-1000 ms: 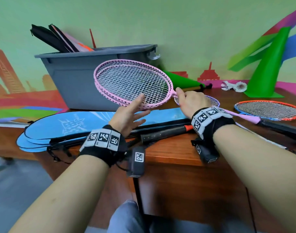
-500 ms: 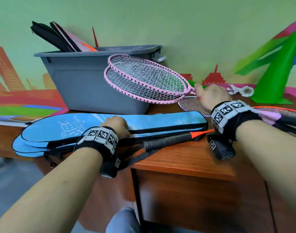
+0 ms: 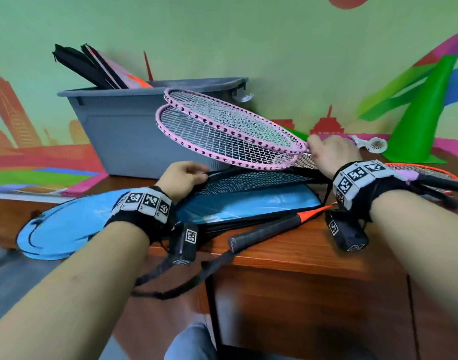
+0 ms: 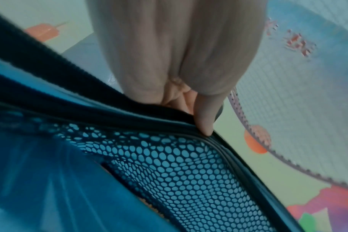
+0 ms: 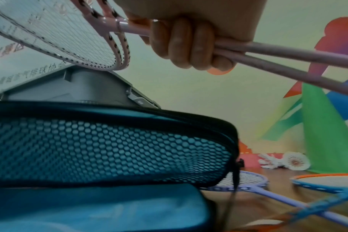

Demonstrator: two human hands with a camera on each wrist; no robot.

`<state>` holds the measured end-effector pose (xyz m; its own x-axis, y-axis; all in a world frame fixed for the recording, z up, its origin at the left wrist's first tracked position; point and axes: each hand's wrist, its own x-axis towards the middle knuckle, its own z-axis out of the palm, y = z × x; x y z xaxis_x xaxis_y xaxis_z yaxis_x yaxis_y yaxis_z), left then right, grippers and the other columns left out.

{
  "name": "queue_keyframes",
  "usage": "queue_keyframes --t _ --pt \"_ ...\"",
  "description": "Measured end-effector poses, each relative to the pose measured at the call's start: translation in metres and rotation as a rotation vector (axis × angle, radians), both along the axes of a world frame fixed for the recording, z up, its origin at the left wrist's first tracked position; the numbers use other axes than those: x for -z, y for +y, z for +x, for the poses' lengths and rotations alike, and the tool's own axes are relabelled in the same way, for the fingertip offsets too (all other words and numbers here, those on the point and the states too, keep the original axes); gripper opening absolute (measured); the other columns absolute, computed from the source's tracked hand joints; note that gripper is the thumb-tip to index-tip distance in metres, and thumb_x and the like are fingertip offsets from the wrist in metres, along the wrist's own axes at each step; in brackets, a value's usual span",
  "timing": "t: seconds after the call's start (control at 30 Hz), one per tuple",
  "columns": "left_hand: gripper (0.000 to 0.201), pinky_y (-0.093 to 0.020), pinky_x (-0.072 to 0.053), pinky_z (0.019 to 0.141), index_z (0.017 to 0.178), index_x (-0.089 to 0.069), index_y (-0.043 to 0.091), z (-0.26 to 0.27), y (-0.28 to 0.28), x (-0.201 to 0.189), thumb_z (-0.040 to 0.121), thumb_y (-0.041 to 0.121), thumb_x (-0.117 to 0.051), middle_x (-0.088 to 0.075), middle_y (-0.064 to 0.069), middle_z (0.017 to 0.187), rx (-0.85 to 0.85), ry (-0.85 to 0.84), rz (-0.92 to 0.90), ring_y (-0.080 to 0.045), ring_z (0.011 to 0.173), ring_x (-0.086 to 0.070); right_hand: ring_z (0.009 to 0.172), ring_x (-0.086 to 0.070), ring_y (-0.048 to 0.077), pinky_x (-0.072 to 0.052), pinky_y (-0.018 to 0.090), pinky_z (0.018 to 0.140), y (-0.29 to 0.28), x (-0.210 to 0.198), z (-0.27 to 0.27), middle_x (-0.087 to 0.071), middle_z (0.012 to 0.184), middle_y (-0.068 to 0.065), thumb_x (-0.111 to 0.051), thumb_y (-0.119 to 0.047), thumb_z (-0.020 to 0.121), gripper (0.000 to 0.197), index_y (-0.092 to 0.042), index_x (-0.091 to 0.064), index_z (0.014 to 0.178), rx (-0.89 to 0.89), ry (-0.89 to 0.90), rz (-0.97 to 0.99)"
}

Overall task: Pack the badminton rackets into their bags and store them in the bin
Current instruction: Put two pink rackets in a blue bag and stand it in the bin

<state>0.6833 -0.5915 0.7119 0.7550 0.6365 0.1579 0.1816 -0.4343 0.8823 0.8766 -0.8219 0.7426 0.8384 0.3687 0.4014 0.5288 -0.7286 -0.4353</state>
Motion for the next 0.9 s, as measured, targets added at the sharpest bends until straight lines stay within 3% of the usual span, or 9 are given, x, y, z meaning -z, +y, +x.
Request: queue_keyframes --t 0.07,0.17,0.23,0.4,0.5,0.6,0.73,0.8,0.9 --pt "0.01 -0.041 -0.052 0.079 0.088 -0.062 0.002 0.0 -0.008 -0.009 0.08 0.005 -0.068 -0.064 -0.017 0.083 0.021 -0.045 -0.1 -0.031 0.078 -0.06 0.072 -0.051 0.035 -0.032 0.033 0.059 -0.012 0.0 0.002 -0.051 0.069 0.024 -0.032 -0.035 0.093 0.052 0.0 -0.046 0.059 0.01 -0.02 -0.046" --pt "0.02 -0.029 -0.045 0.076 0.106 -0.063 -0.002 -0.005 -0.016 -0.02 0.087 0.005 -0.061 -0.064 -0.013 0.101 -0.019 -0.003 0.012 -0.028 0.089 -0.061 0.089 -0.056 0.04 -0.033 0.035 0.067 -0.031 0.001 0.005 -0.059 0.092 0.028 -0.032 -0.03 0.095 0.04 -0.005 -0.044 0.067 -0.005 -0.023 -0.094" --pt "0.028 -0.03 -0.042 0.096 0.118 -0.06 0.004 -0.007 -0.017 -0.02 0.091 0.003 -0.054 -0.061 -0.012 0.121 0.063 0.029 0.097 -0.028 0.11 -0.057 0.094 -0.058 0.038 -0.034 0.032 0.069 -0.042 0.002 0.004 -0.061 0.096 0.024 -0.032 -0.035 0.096 0.042 -0.016 -0.036 0.059 0.002 -0.008 -0.106" --pt "0.027 -0.033 -0.052 0.089 0.107 -0.062 0.004 -0.005 -0.023 -0.02 0.088 -0.009 -0.048 -0.068 -0.005 0.107 0.261 -0.002 -0.147 -0.025 0.107 -0.062 0.079 -0.05 0.034 -0.027 0.033 0.065 -0.055 0.003 0.002 -0.049 0.075 0.025 -0.017 -0.044 0.071 0.05 -0.006 -0.045 0.055 -0.008 -0.011 -0.104" --pt "0.038 -0.041 -0.049 0.093 0.095 -0.064 0.004 -0.004 -0.023 -0.01 0.081 -0.022 -0.041 -0.072 -0.005 0.091 0.306 0.072 -0.258 -0.025 0.092 -0.067 0.08 -0.049 0.034 -0.025 0.034 0.063 -0.06 0.007 0.002 -0.043 0.067 0.019 -0.017 -0.04 0.068 0.042 -0.008 -0.041 0.054 -0.017 -0.011 -0.151" --pt "0.031 -0.044 -0.05 0.095 0.103 -0.064 0.001 -0.001 -0.02 -0.004 0.081 -0.015 -0.05 -0.072 -0.009 0.1 0.31 0.086 -0.233 -0.032 0.102 -0.065 0.077 -0.046 0.032 -0.026 0.034 0.063 -0.067 0.011 0.002 -0.038 0.063 0.016 -0.018 -0.039 0.069 0.041 -0.005 -0.036 0.053 -0.031 -0.016 -0.169" --pt "0.027 -0.02 -0.053 0.072 0.102 -0.064 -0.002 -0.004 -0.02 -0.005 0.079 0.009 -0.072 -0.073 -0.006 0.09 0.231 0.05 -0.275 -0.015 0.082 -0.07 0.071 -0.044 0.032 -0.023 0.033 0.053 -0.075 0.015 0.002 -0.035 0.057 0.013 -0.02 -0.04 0.07 0.039 -0.01 -0.032 0.048 -0.065 -0.018 -0.219" --pt "0.01 -0.019 -0.056 0.059 0.095 -0.063 -0.008 -0.004 -0.02 -0.007 0.086 -0.003 -0.059 -0.072 -0.013 0.086 0.185 0.011 -0.304 -0.015 0.067 -0.07 0.067 -0.042 0.03 -0.019 0.033 0.049 -0.077 0.018 0.005 -0.032 0.052 0.01 -0.024 -0.042 0.073 0.044 -0.01 -0.034 0.045 -0.054 0.007 -0.221" --pt "0.015 -0.023 -0.056 0.052 0.094 -0.061 -0.01 -0.001 -0.012 -0.007 0.085 -0.014 -0.049 -0.064 -0.023 0.085 0.084 0.003 -0.298 -0.018 0.054 -0.065 0.067 -0.043 0.032 -0.022 0.032 0.051 -0.078 0.023 0.013 -0.033 0.052 0.012 -0.036 -0.038 0.086 0.051 -0.009 -0.035 0.044 -0.034 0.003 -0.238"
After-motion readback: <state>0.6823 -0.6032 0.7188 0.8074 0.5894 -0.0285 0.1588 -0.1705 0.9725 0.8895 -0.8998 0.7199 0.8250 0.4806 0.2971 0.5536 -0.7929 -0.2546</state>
